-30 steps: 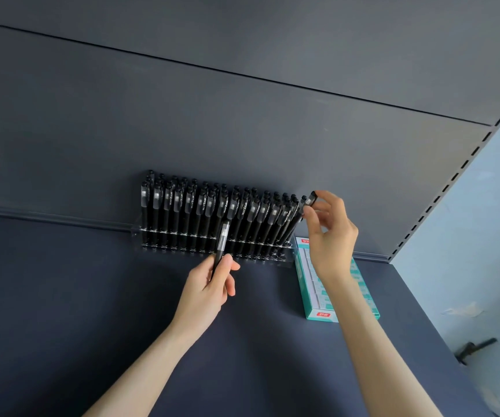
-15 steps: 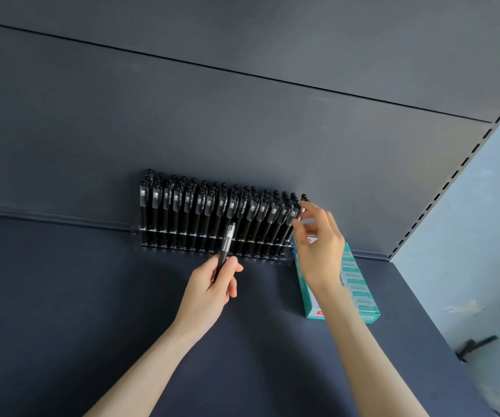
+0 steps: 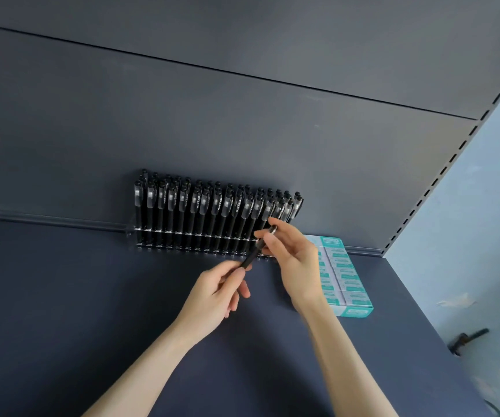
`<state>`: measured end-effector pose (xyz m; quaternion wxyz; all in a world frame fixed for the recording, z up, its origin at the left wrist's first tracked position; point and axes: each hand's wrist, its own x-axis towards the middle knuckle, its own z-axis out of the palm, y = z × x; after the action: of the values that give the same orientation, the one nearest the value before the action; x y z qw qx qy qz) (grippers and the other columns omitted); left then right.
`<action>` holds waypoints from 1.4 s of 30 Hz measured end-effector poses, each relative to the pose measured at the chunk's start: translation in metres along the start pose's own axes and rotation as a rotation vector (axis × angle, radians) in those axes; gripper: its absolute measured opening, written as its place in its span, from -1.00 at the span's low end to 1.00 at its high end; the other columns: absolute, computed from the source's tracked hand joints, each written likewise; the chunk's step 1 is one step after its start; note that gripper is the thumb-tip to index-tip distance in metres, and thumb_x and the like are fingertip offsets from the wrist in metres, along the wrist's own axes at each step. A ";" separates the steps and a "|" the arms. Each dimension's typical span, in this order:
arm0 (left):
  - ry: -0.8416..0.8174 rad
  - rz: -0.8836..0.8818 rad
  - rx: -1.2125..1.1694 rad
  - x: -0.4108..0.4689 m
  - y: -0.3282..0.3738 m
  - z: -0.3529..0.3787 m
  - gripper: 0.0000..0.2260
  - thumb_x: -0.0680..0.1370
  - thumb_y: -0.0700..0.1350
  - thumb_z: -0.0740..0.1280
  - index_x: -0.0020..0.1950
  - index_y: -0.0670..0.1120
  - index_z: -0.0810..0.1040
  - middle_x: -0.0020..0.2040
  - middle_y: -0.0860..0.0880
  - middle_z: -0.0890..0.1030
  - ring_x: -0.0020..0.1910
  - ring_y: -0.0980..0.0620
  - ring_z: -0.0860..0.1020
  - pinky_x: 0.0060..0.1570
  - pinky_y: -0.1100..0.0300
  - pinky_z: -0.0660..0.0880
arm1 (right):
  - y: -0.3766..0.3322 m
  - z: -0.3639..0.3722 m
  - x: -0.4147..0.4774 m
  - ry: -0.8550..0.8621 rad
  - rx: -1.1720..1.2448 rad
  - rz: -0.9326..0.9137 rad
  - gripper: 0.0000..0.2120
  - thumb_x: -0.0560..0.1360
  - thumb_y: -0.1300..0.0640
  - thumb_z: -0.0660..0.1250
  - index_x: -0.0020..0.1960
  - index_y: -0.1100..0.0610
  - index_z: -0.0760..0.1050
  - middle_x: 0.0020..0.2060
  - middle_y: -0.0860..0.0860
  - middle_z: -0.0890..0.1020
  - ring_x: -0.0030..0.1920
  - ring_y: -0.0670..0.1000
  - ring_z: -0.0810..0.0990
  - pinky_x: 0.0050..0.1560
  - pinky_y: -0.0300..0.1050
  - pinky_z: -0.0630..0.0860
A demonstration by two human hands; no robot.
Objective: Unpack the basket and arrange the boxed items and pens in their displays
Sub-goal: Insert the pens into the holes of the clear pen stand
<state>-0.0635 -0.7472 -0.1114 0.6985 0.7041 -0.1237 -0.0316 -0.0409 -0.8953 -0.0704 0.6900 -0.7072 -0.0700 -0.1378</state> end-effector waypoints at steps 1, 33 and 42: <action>0.006 0.006 0.013 0.000 -0.001 0.000 -0.84 0.62 -0.17 0.22 0.04 -0.03 0.59 -0.32 -0.02 0.60 -0.47 0.07 0.41 -0.51 0.25 0.33 | 0.001 -0.001 0.000 -0.009 -0.010 0.009 -0.75 0.53 0.24 0.29 0.19 0.04 0.50 -0.17 -0.10 0.69 -0.06 -0.10 0.65 0.03 -0.21 0.55; 0.712 -0.099 0.440 0.044 -0.022 -0.102 -0.09 0.34 0.23 0.46 0.50 -0.16 0.14 0.44 -0.11 0.36 0.39 -0.14 0.36 0.27 -0.10 0.38 | 0.003 -0.037 0.043 0.337 -0.599 -0.407 -0.75 0.48 0.31 0.35 0.16 0.19 0.52 -0.15 0.03 0.57 -0.19 -0.25 0.55 -0.09 -0.38 0.47; 0.725 -0.098 0.461 0.047 -0.024 -0.103 -0.10 0.35 0.23 0.45 0.51 -0.16 0.13 0.44 -0.12 0.35 0.37 -0.15 0.37 0.19 -0.06 0.39 | 0.007 -0.032 0.041 0.331 -0.680 -0.307 -0.80 0.49 0.26 0.34 0.10 0.13 0.51 -0.19 -0.06 0.56 -0.27 0.01 0.56 -0.13 -0.02 0.54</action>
<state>0.0074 -0.6575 -0.1267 0.5190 0.8123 0.1596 0.2131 -0.0033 -0.9314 -0.0648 0.3900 -0.8447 -0.0132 -0.3663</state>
